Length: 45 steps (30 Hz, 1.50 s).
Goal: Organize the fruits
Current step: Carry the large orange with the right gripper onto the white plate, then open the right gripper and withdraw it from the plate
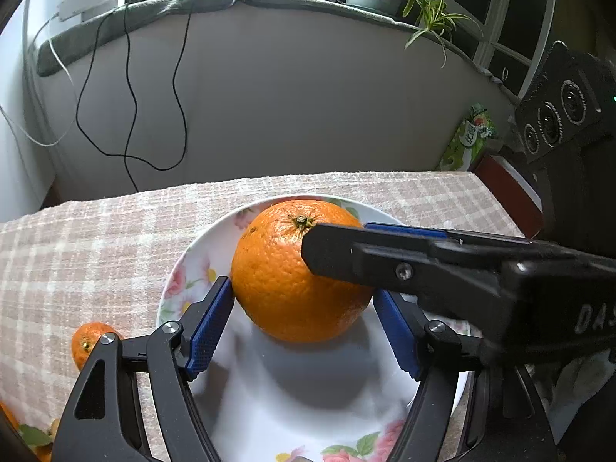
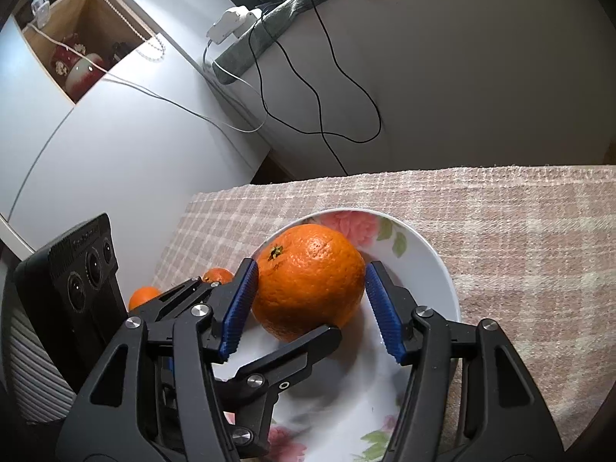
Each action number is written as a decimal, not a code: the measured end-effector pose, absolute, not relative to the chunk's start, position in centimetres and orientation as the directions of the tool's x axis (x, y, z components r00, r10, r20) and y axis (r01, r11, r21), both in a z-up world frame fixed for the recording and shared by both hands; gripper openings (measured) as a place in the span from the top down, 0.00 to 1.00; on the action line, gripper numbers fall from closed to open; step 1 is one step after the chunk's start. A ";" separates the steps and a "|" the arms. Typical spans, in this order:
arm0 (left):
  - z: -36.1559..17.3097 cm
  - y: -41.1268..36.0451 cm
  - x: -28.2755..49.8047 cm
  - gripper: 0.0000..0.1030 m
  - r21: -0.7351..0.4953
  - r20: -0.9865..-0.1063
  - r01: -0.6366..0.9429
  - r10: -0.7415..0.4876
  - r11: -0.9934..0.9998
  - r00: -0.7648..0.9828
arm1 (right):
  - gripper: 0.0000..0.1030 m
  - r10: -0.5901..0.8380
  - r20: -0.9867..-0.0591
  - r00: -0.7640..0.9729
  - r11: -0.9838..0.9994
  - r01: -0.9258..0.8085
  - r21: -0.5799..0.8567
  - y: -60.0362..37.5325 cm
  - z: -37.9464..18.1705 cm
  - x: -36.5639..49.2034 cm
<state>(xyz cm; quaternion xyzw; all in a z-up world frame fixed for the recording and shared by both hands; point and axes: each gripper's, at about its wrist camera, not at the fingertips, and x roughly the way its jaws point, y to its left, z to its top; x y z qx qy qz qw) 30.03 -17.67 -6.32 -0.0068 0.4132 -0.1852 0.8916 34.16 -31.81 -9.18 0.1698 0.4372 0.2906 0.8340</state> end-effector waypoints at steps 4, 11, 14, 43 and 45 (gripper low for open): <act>-6.2 -17.9 29.8 0.26 -0.139 -0.740 0.330 -0.319 0.934 0.592 | 0.24 0.609 -0.633 0.477 0.792 -0.324 0.518 -32.0 -8.6 33.8; -5.3 -16.9 28.9 0.24 -0.156 -0.725 0.314 -0.324 0.937 0.608 | 0.16 0.570 -0.641 0.514 0.821 -0.326 0.468 -32.2 -7.1 32.6; -4.6 -16.4 28.3 0.24 -0.149 -0.715 0.310 -0.319 0.939 0.622 | 0.16 0.547 -0.646 0.532 0.837 -0.339 0.429 -31.9 -6.2 31.8; -0.4 -7.4 16.1 0.24 -0.072 -0.605 0.195 -0.198 0.978 0.771 | 0.16 0.458 -0.590 0.665 0.866 -0.484 0.126 -25.3 -0.3 20.0; -0.3 -6.6 15.6 0.23 -0.071 -0.600 0.181 -0.187 0.981 0.778 | 0.16 0.465 -0.593 0.657 0.858 -0.500 0.118 -24.3 -0.2 19.6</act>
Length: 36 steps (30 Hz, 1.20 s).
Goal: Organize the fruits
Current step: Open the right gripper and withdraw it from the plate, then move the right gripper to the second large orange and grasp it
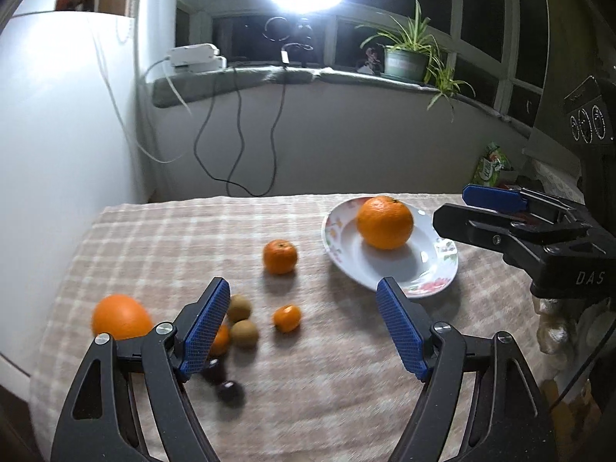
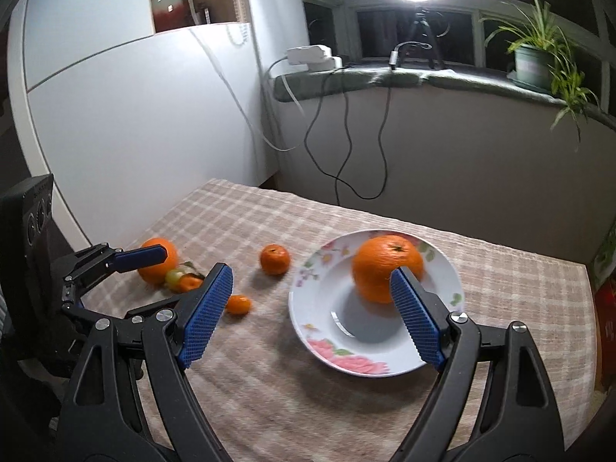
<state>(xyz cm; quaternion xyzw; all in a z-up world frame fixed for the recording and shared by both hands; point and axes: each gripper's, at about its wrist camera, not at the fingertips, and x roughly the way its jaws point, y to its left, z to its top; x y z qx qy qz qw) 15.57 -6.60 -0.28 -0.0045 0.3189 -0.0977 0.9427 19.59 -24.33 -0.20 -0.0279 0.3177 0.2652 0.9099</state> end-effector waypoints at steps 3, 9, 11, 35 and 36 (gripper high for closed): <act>-0.4 -5.3 15.0 0.23 -0.078 -0.599 0.160 -0.175 0.984 0.781 | 0.16 0.472 -0.605 0.642 0.847 -0.521 0.107 -22.8 -0.1 19.2; -1.1 -2.4 14.4 0.23 -0.095 -0.607 0.107 -0.143 0.990 0.782 | 0.16 0.510 -0.623 0.594 0.812 -0.571 0.120 -19.9 -0.5 19.1; -1.6 -1.0 14.1 0.23 -0.115 -0.611 0.085 -0.138 0.990 0.780 | 0.16 0.520 -0.631 0.576 0.801 -0.586 0.125 -19.0 -0.8 19.2; -7.9 9.0 15.0 0.23 -0.364 -0.665 -0.082 -0.197 0.928 0.721 | 0.16 0.642 -0.721 0.262 0.614 -0.739 0.278 -5.1 -6.4 23.2; -8.0 9.1 15.2 0.23 -0.373 -0.662 -0.079 -0.206 0.924 0.721 | 0.16 0.642 -0.725 0.249 0.609 -0.740 0.285 -4.6 -6.7 23.5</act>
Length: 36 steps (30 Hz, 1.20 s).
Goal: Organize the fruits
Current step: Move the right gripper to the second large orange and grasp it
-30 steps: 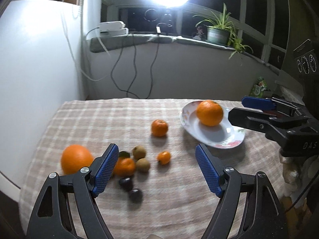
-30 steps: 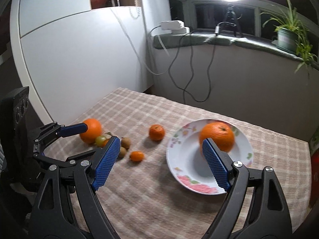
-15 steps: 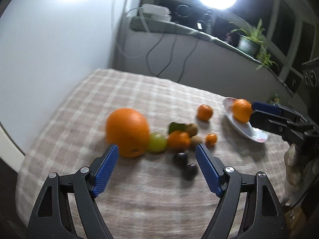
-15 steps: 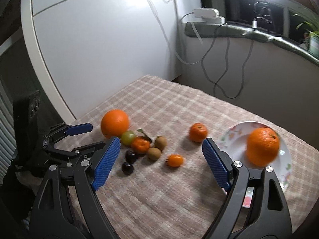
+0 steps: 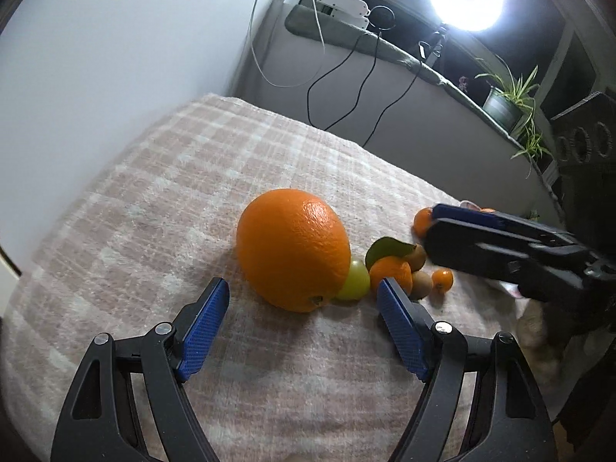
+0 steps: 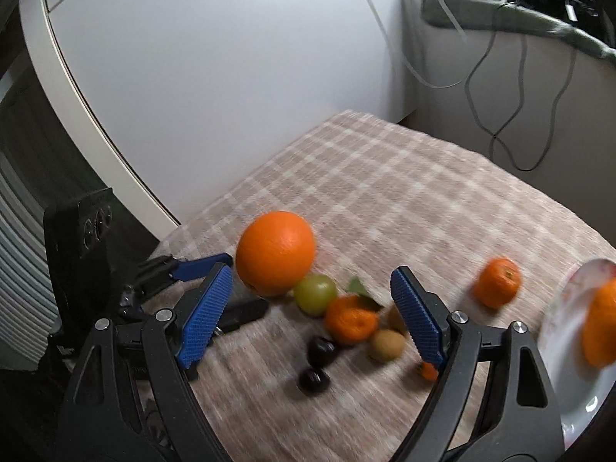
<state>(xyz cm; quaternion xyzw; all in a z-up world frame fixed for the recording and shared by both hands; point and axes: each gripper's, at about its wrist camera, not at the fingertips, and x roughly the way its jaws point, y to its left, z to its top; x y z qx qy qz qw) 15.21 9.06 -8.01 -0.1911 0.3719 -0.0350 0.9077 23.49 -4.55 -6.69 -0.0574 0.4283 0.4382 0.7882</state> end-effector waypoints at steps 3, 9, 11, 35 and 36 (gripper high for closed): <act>-8.1 9.3 15.7 0.23 -0.378 -0.662 -0.080 -0.209 0.922 0.720 | 0.16 0.648 -0.735 0.202 0.597 -0.734 0.324 -3.3 -7.6 24.4; -8.3 9.7 16.3 0.23 -0.393 -0.664 -0.077 -0.224 0.916 0.714 | 0.22 0.666 -0.737 0.118 0.573 -0.714 0.403 -1.5 -8.8 25.9; -8.5 9.9 16.5 0.23 -0.401 -0.666 -0.082 -0.230 0.912 0.709 | 0.24 0.664 -0.741 0.098 0.565 -0.716 0.411 -0.9 -9.1 26.0; -8.5 10.4 17.2 0.35 -0.418 -0.659 -0.100 -0.226 0.903 0.717 | 0.34 0.657 -0.754 0.005 0.538 -0.705 0.463 1.2 -10.1 25.9; -8.4 10.4 17.1 0.35 -0.418 -0.657 -0.100 -0.224 0.903 0.720 | 0.35 0.658 -0.753 0.005 0.535 -0.706 0.463 1.1 -10.0 25.9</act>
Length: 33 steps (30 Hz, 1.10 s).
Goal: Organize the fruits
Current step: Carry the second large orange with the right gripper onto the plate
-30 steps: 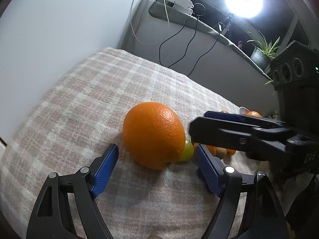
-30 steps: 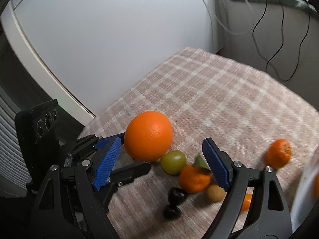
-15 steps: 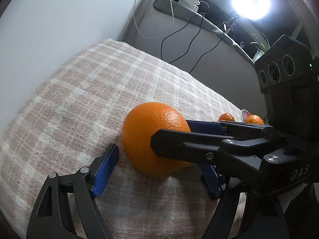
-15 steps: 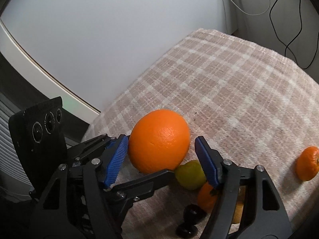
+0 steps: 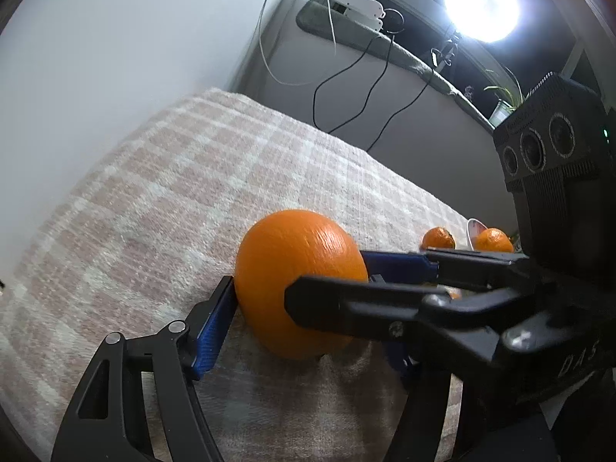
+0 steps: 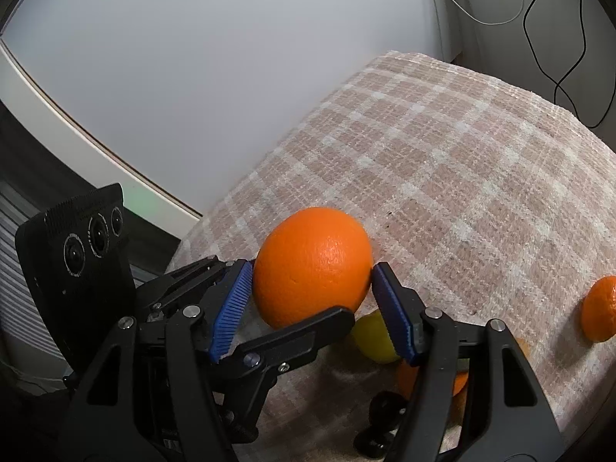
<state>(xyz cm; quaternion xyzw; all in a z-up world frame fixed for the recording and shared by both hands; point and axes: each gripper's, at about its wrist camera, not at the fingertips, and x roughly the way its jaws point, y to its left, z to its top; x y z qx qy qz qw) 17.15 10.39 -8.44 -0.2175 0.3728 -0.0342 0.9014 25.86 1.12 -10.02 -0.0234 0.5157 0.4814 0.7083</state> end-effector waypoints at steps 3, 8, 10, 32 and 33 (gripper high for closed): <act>-8.3 10.3 17.0 0.35 -0.406 -0.658 -0.101 -0.214 0.908 0.722 | 0.35 0.666 -0.746 0.007 0.537 -0.698 0.473 1.0 -9.8 25.8; -7.9 9.9 16.6 0.35 -0.387 -0.656 -0.103 -0.195 0.916 0.729 | 0.35 0.675 -0.738 0.007 0.535 -0.693 0.483 0.9 -9.5 25.6; -7.4 9.8 16.4 0.35 -0.377 -0.650 -0.099 -0.187 0.921 0.736 | 0.35 0.681 -0.732 0.015 0.532 -0.697 0.480 0.8 -9.1 25.2; -1.9 2.2 14.9 0.35 -0.300 -0.585 0.052 -0.227 0.953 0.779 | 0.35 0.731 -0.666 0.147 0.569 -0.669 0.478 -8.5 -3.4 22.5; -1.8 1.7 15.0 0.35 -0.298 -0.584 0.061 -0.232 0.953 0.778 | 0.35 0.731 -0.664 0.153 0.573 -0.665 0.478 -8.9 -3.3 22.4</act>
